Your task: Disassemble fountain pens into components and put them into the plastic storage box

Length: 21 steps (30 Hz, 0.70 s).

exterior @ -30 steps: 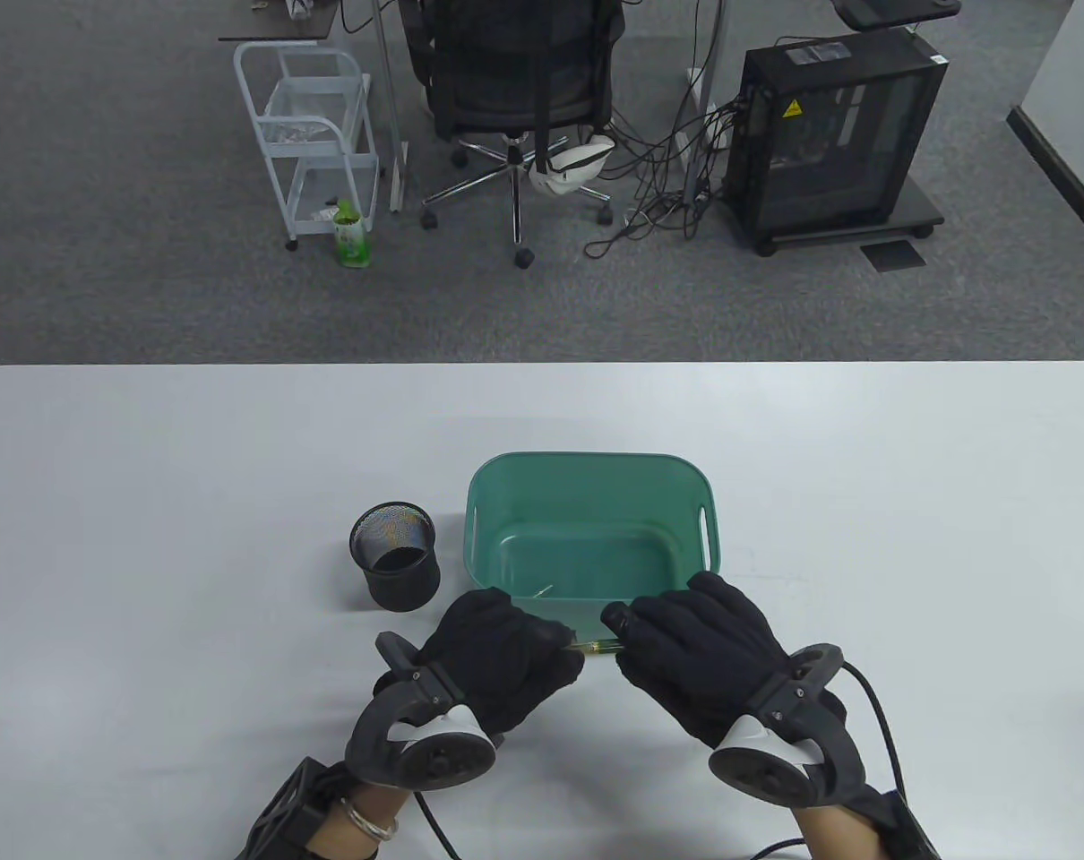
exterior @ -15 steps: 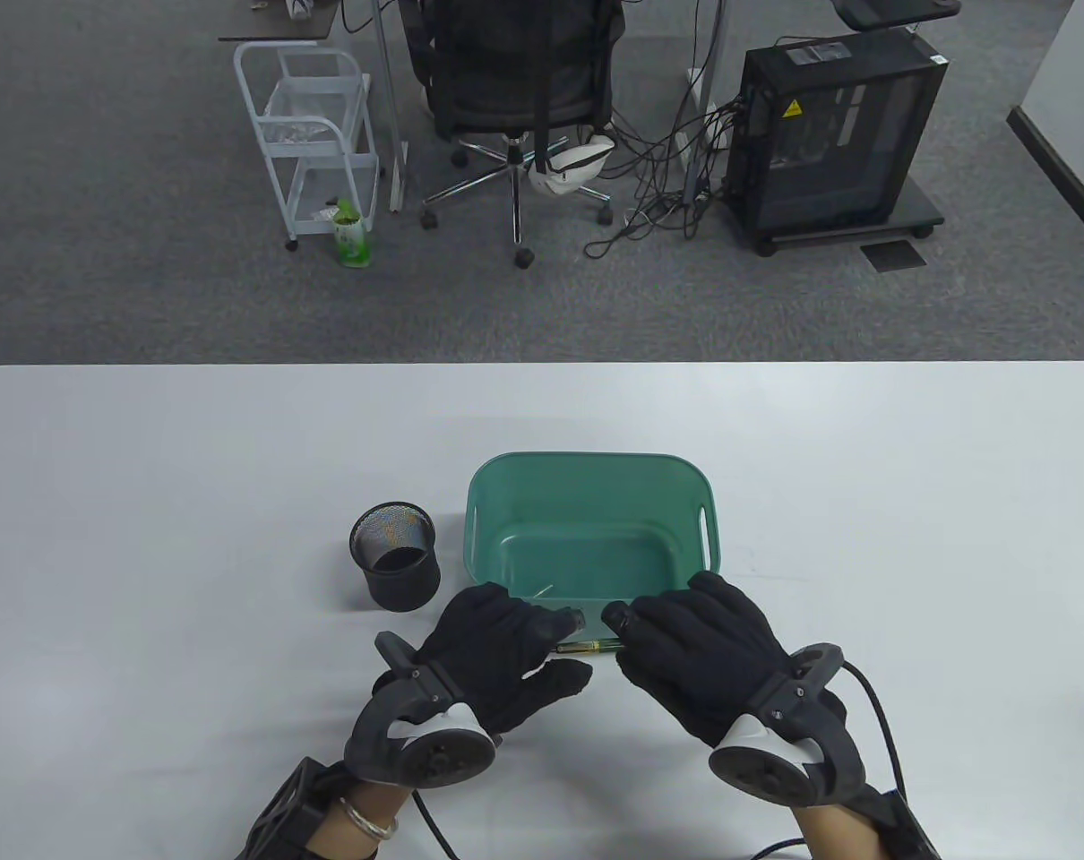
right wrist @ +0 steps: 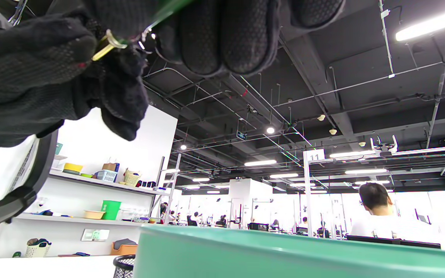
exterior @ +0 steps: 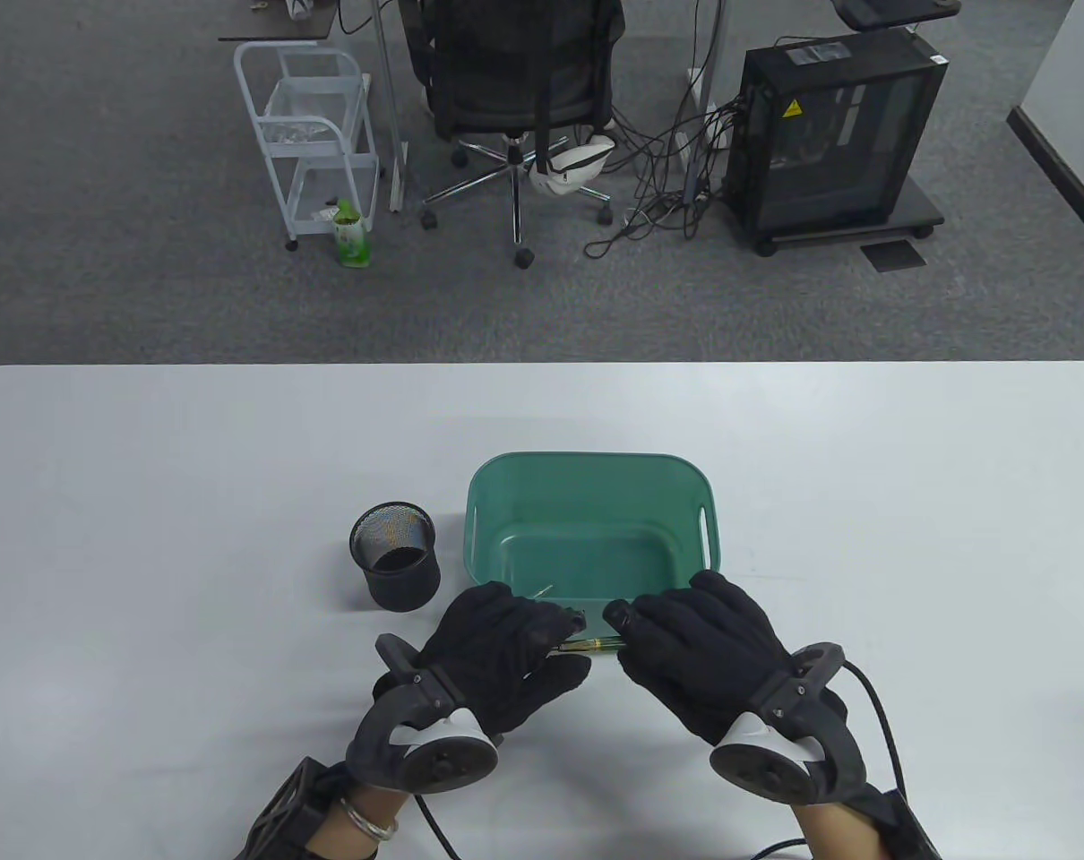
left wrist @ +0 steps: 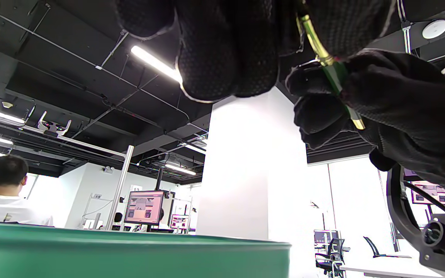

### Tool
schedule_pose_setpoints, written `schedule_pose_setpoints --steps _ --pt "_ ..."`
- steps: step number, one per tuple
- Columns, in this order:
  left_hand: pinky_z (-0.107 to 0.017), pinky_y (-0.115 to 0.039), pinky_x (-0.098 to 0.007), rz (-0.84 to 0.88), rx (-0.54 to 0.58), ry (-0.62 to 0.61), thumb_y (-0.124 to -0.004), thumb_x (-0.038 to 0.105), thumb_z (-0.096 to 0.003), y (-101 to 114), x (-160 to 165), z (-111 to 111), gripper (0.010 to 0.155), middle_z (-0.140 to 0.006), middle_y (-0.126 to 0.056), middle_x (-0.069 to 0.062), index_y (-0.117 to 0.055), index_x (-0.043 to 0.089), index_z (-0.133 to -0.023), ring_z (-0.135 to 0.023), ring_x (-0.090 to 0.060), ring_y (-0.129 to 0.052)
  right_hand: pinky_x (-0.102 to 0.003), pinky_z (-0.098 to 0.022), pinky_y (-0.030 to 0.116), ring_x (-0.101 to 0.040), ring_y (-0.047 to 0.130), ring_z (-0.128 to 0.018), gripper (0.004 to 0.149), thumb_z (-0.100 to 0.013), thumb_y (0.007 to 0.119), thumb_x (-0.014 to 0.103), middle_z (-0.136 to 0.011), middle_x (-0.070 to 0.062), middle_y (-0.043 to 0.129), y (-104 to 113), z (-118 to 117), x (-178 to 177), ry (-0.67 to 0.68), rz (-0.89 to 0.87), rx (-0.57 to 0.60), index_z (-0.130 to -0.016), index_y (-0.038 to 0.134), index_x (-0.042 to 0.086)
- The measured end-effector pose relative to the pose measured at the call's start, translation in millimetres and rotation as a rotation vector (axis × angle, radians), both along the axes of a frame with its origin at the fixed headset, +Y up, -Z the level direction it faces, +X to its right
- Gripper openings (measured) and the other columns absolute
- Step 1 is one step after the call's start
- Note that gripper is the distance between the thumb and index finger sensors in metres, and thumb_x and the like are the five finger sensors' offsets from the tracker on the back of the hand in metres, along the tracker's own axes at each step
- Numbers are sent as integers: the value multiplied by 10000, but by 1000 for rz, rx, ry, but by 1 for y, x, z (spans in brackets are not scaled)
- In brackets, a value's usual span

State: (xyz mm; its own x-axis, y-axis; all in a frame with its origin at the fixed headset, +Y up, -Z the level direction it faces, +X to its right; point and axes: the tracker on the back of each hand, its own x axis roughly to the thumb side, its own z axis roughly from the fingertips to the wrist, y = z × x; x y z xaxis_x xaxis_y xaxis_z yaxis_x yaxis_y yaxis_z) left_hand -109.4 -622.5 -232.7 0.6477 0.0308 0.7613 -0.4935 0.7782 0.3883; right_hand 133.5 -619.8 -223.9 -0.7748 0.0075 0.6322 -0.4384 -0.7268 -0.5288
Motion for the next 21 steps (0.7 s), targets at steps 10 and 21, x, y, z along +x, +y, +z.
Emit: schedule_pose_setpoints --steps 10,21 --pt "-712 -690 -469 4 -3 -4 -698 498 -639 0 0 0 459 -782 -990 -1 -780 147 -923 -662 -181 -993 -464 -761 612 -124 860 -794 440 -541 705 498 -884 93 850 0 0 0 1 2 -3 -933 822 335" --pt "-683 -716 -464 7 -12 -7 -638 511 -648 0 0 -1 480 -690 -1033 -1 -845 133 -860 -588 -184 -1020 -465 -761 611 -122 859 -795 440 -541 705 498 -885 93 849 0 0 -1 2 4 -2 -933 822 335"
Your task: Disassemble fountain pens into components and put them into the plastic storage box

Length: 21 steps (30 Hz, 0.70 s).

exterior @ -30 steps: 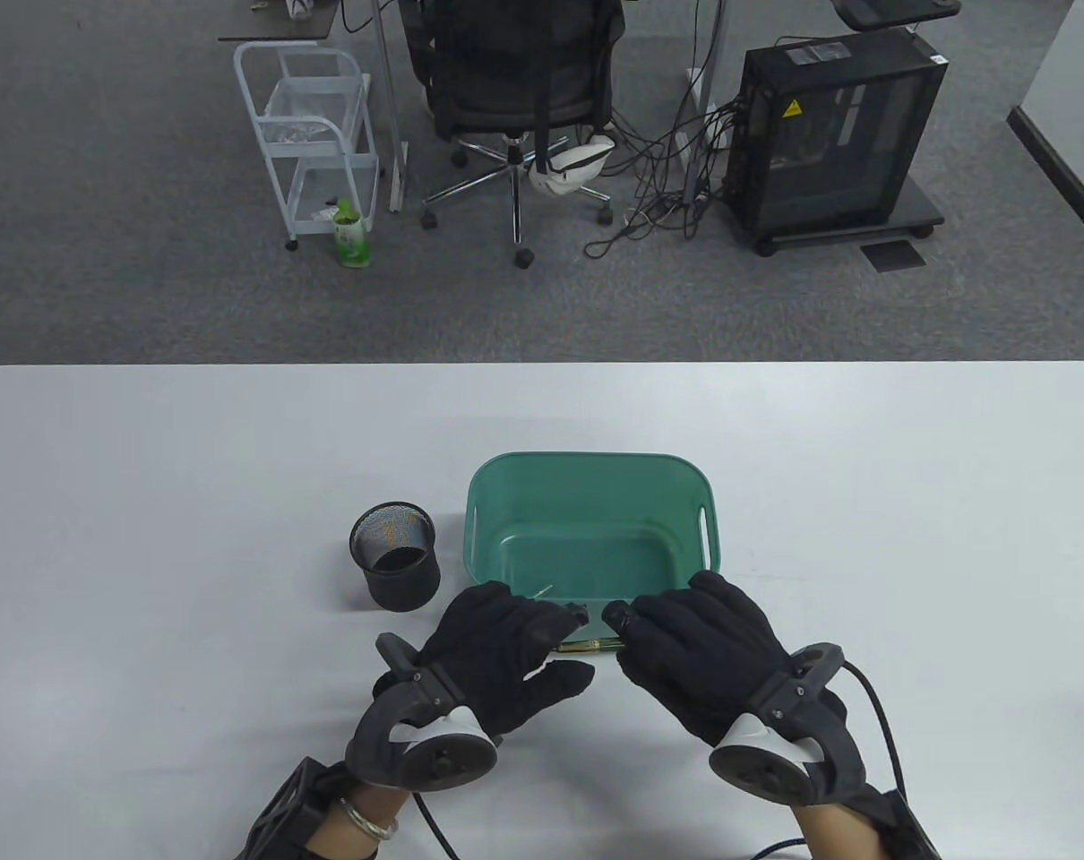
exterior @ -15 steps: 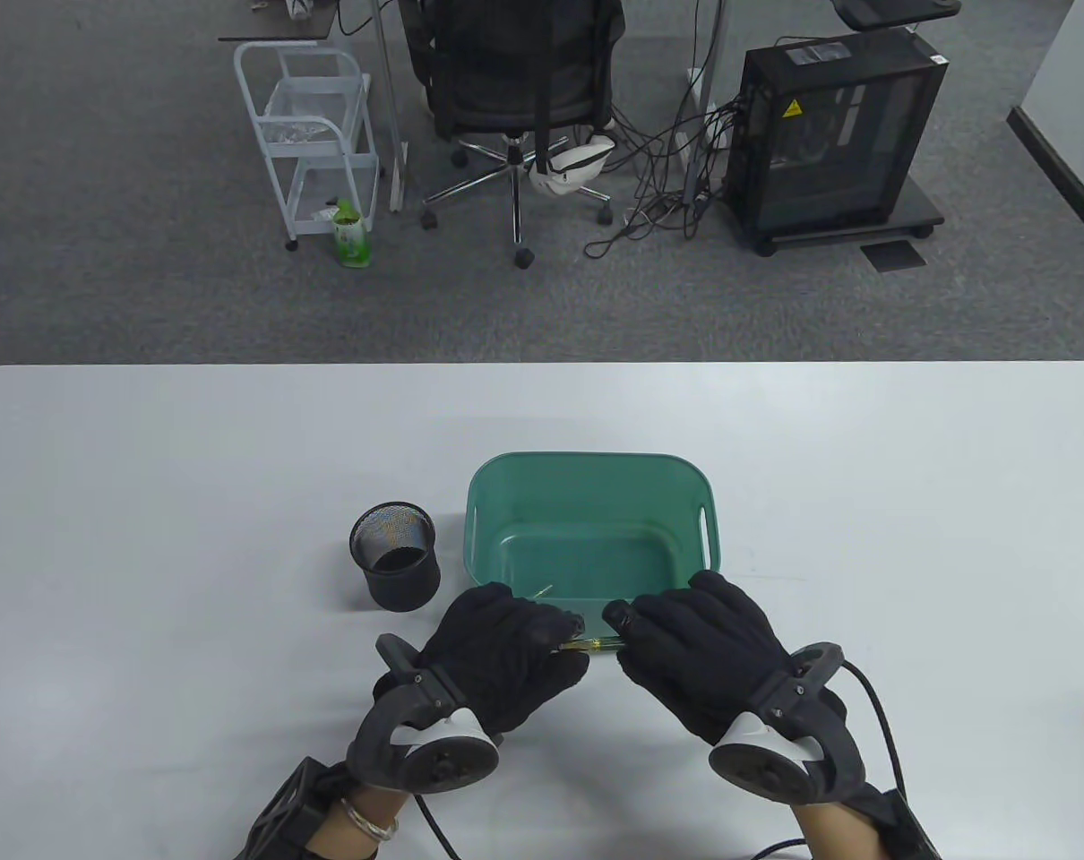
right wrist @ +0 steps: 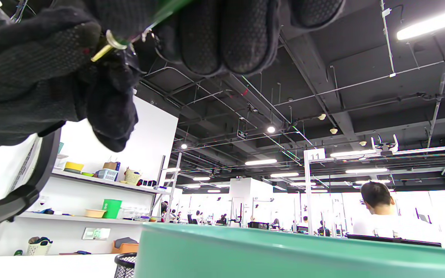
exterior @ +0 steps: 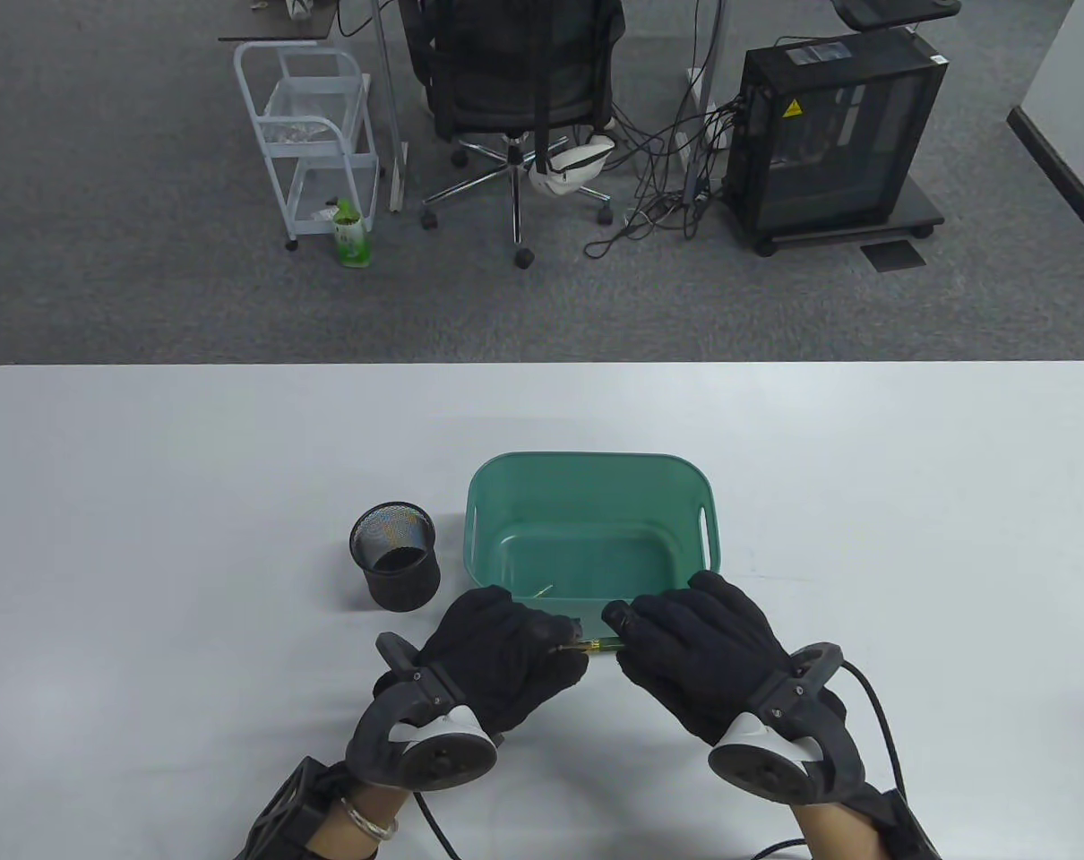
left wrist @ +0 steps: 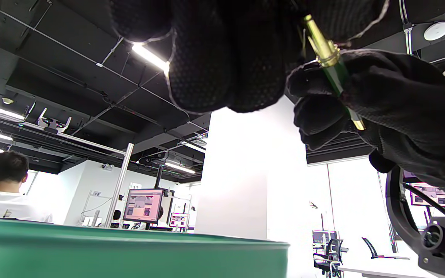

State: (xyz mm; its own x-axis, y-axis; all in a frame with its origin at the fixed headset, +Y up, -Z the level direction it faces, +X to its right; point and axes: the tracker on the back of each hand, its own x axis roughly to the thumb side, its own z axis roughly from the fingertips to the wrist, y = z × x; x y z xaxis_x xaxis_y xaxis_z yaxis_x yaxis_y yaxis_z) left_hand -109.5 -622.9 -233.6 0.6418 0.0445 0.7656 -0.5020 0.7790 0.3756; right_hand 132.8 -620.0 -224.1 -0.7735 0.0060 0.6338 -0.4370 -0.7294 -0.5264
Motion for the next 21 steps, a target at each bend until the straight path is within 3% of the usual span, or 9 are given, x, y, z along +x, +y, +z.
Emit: schedule_pose_setpoints --steps 21 --pt "-649 -740 -457 6 -1 -7 -556 491 -662 0 0 0 509 -597 -1060 6 -897 132 -781 -514 -183 -1038 -464 -762 611 -123 858 -796 441 -541 706 498 -886 93 848 0 1 -1 5 -1 2 -933 821 335"
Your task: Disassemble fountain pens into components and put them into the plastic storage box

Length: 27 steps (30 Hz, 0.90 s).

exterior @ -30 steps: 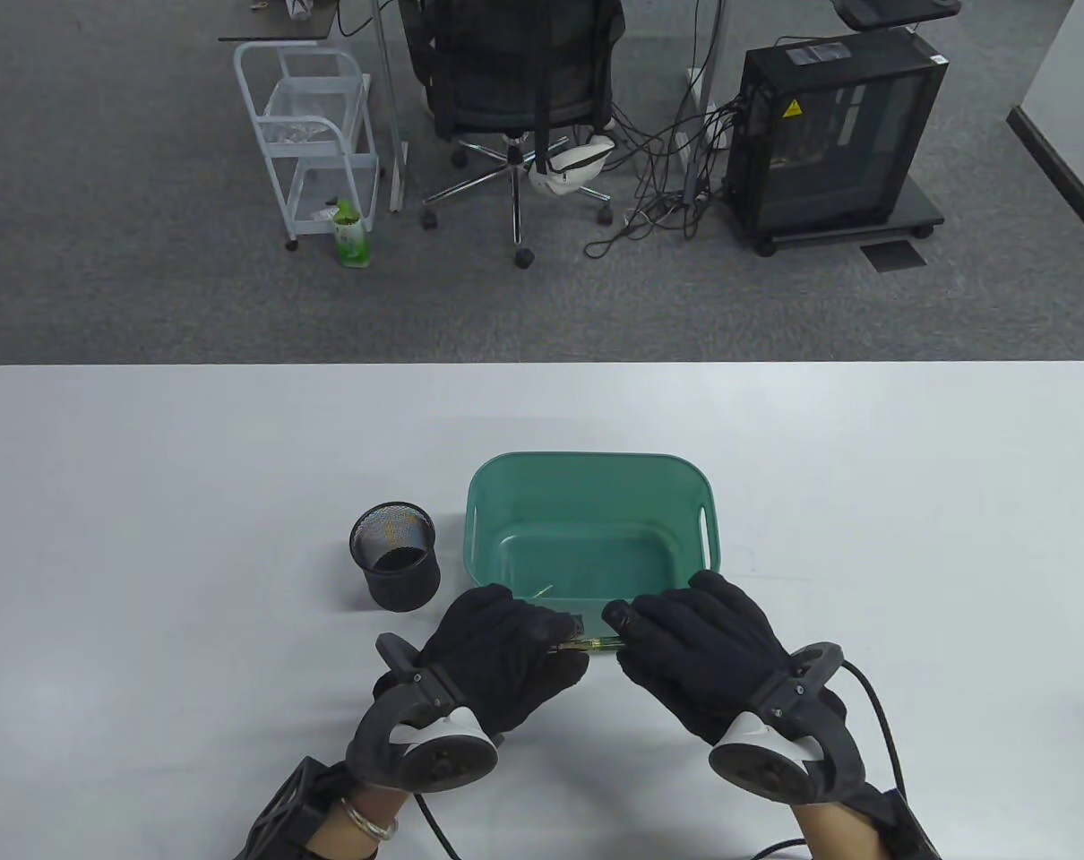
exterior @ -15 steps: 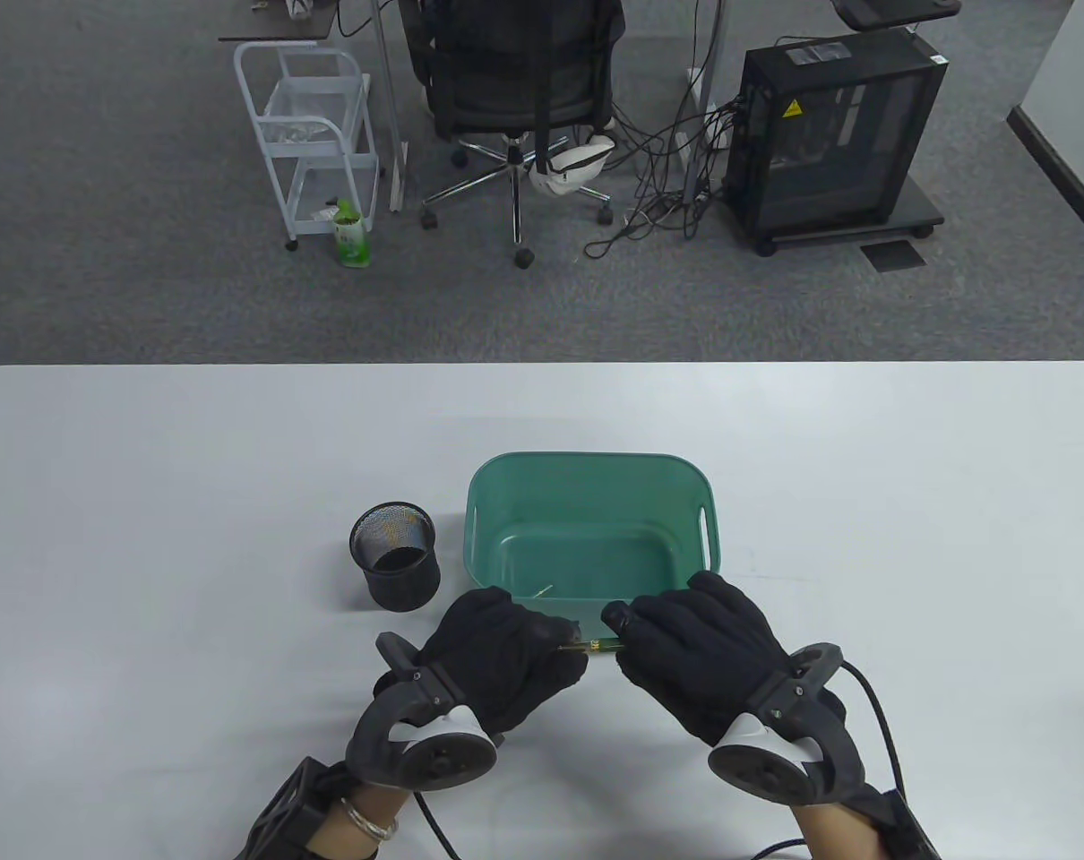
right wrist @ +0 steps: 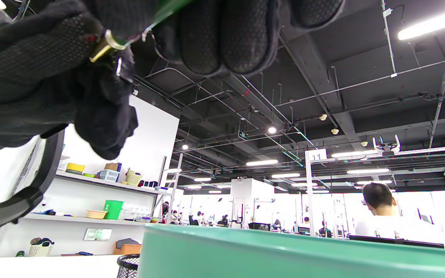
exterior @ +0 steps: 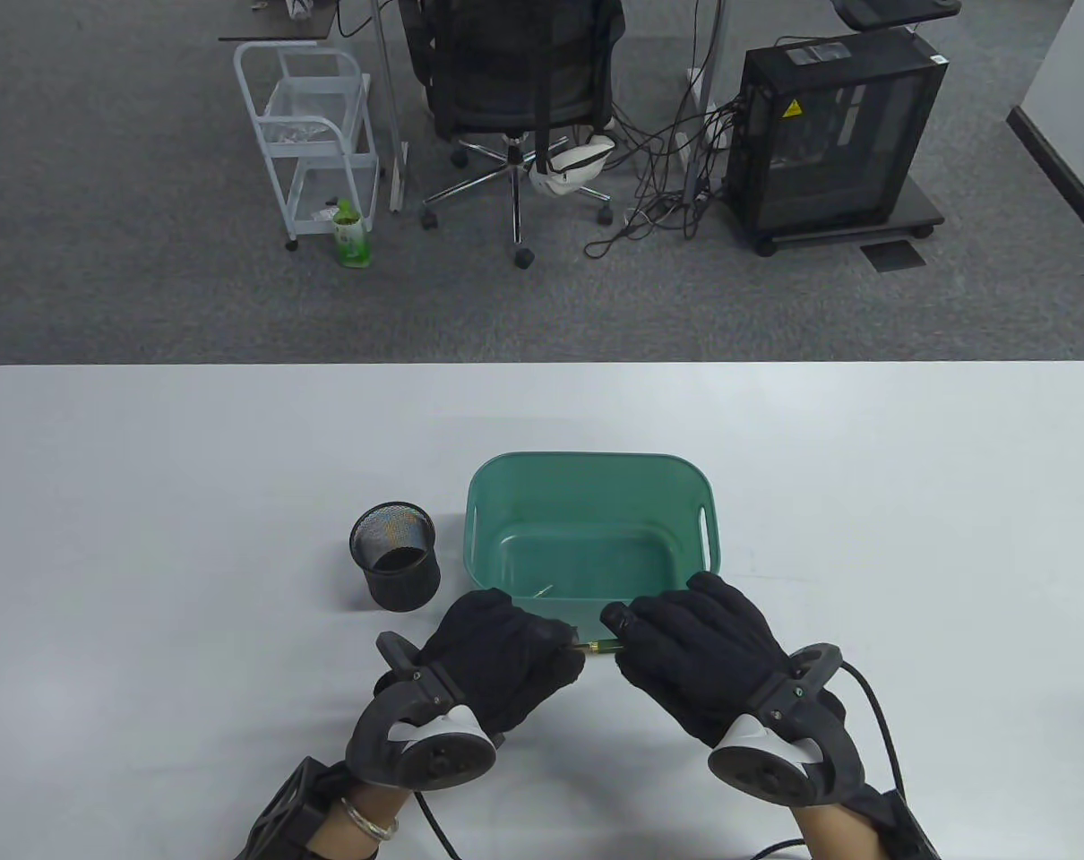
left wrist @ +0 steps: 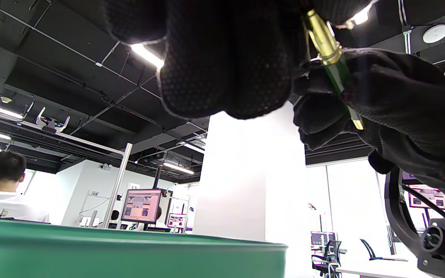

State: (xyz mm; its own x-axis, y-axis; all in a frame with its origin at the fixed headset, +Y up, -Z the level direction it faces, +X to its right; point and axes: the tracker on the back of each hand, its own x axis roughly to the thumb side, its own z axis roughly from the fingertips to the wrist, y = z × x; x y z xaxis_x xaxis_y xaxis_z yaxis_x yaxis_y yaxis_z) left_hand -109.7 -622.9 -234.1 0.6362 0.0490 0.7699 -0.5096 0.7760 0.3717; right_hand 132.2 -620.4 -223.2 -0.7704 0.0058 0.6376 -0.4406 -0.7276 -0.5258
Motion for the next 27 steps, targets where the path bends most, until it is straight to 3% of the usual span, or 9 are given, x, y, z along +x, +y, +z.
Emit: schedule_pose_setpoints --steps 7,18,27 --pt "-648 -740 -458 4 0 1 -548 496 -660 0 0 0 518 -595 -1062 6 -899 135 -783 -515 -185 -1039 -464 -762 611 -123 858 -796 440 -541 705 498 -885 95 849 0 0 0 0 1 0 -934 820 336" --pt "-730 -665 -489 -10 -1 6 -635 571 -634 0 -1 0 581 -849 -965 -34 -729 150 -1024 -730 -216 -965 -465 -761 611 -123 859 -795 440 -541 705 499 -885 94 849 0 0 1 -4 -1 2 -933 820 337" --pt "-765 -634 -480 -31 6 8 -715 525 -627 0 1 1 545 -926 -904 -18 -664 158 -1027 -793 -193 -925 -465 -761 611 -122 858 -796 440 -541 704 499 -885 93 849 0 0 1 -6 -1 2 -932 823 336"
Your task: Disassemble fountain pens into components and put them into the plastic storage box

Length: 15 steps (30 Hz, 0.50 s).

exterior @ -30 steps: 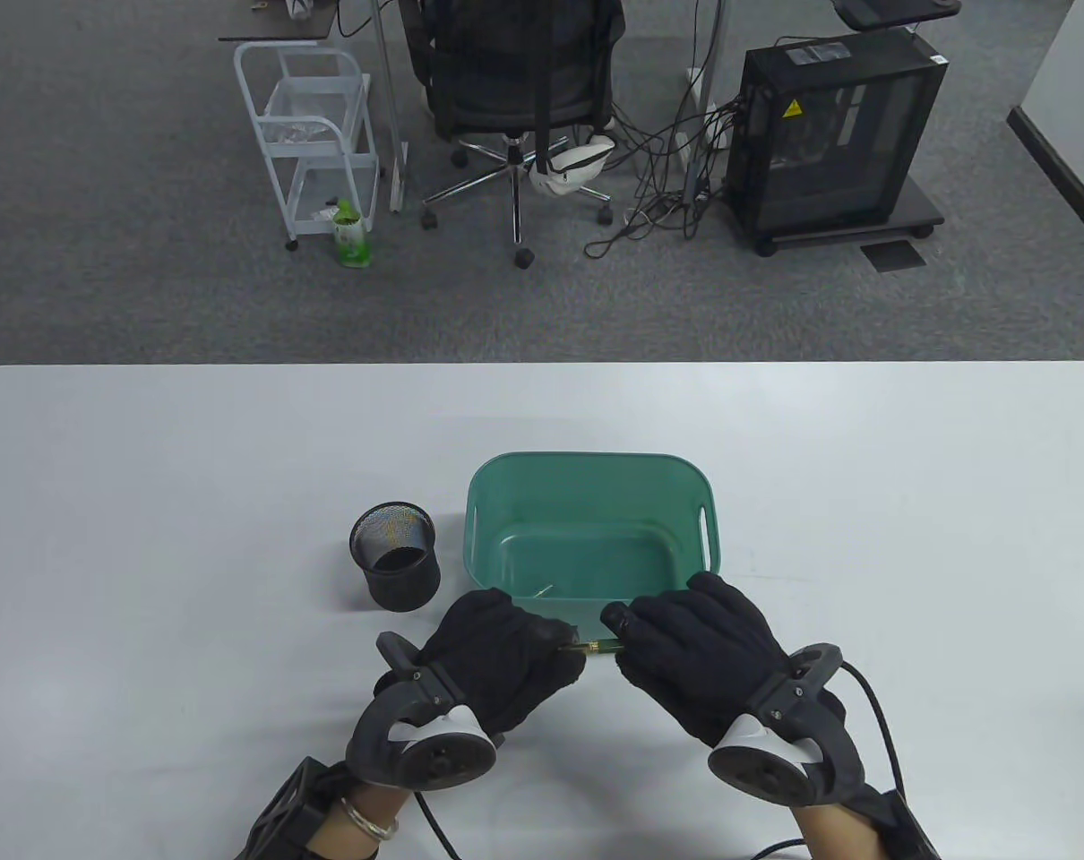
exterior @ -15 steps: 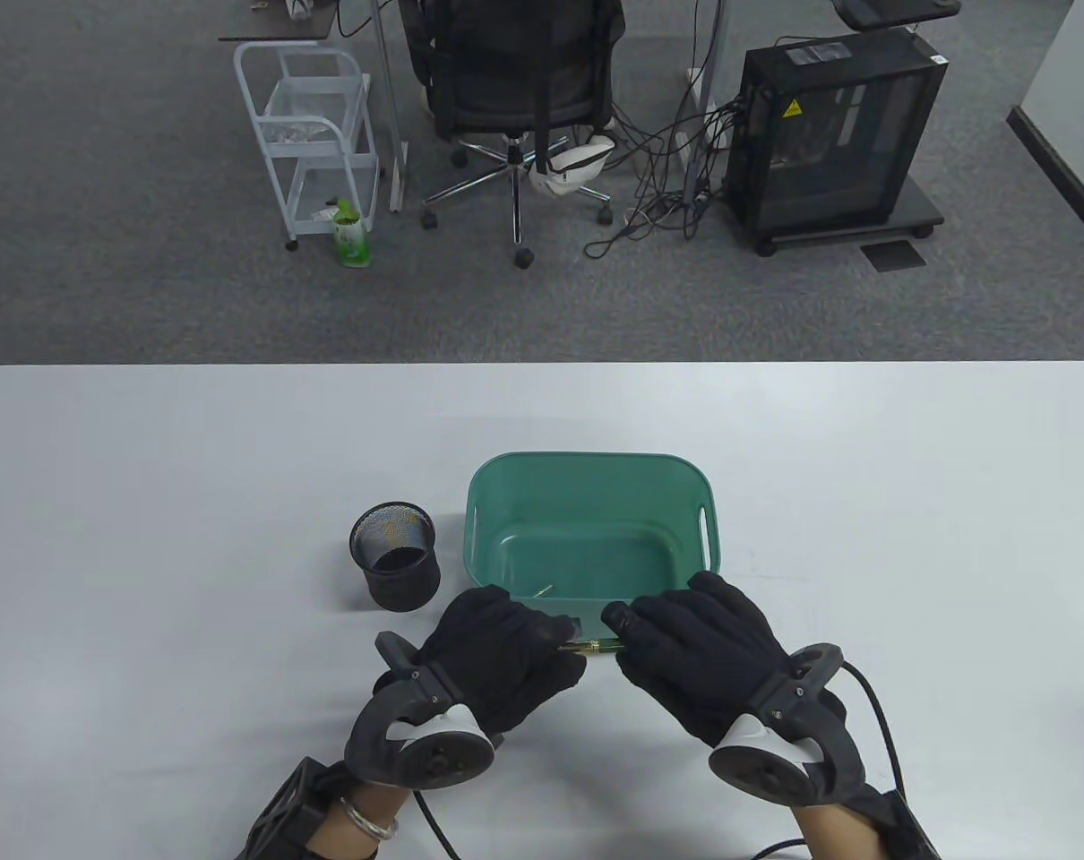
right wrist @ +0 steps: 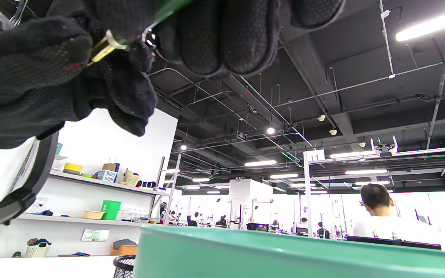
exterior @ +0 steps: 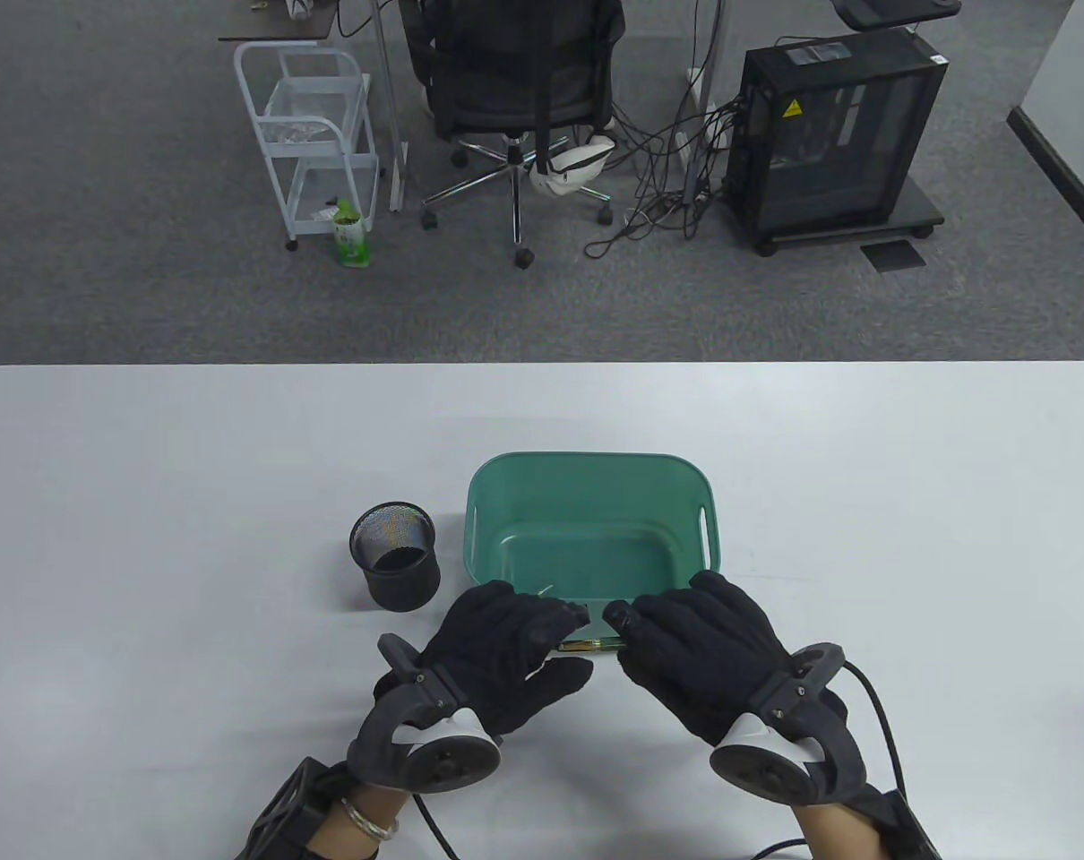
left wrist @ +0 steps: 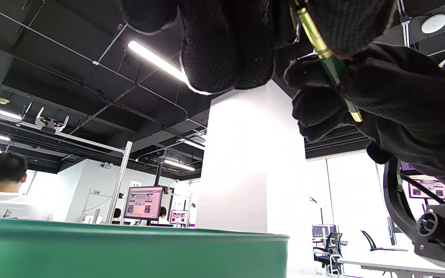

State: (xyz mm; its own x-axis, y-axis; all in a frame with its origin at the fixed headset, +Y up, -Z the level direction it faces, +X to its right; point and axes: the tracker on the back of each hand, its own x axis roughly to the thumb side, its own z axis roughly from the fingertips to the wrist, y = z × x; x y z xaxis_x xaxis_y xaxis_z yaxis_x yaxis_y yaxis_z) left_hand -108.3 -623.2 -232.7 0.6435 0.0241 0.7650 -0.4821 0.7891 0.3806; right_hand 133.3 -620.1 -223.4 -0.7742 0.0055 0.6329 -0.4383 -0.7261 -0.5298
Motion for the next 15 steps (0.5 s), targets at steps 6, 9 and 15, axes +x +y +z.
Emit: schedule_pose_setpoints --steps 6,9,15 --pt "-761 -639 -477 5 7 -4 -718 501 -634 0 0 1 494 -908 -913 -11 -683 165 -994 -778 -187 -933 -464 -762 611 -122 858 -796 441 -541 705 499 -885 93 849 0 0 0 0 0 0 -932 822 335" --pt "-757 -643 -475 9 11 -6 -717 486 -639 0 1 1 460 -890 -924 -6 -701 172 -973 -762 -184 -941 -464 -761 612 -123 859 -795 440 -541 705 499 -885 93 849 0 0 0 0 0 0 -933 821 337" --pt "-747 -657 -472 9 7 -3 -696 486 -643 0 0 1 452 -853 -951 -10 -735 156 -949 -729 -183 -961 -464 -761 612 -122 858 -796 441 -541 705 499 -886 93 848 0 0 0 2 3 -2 -933 821 336"
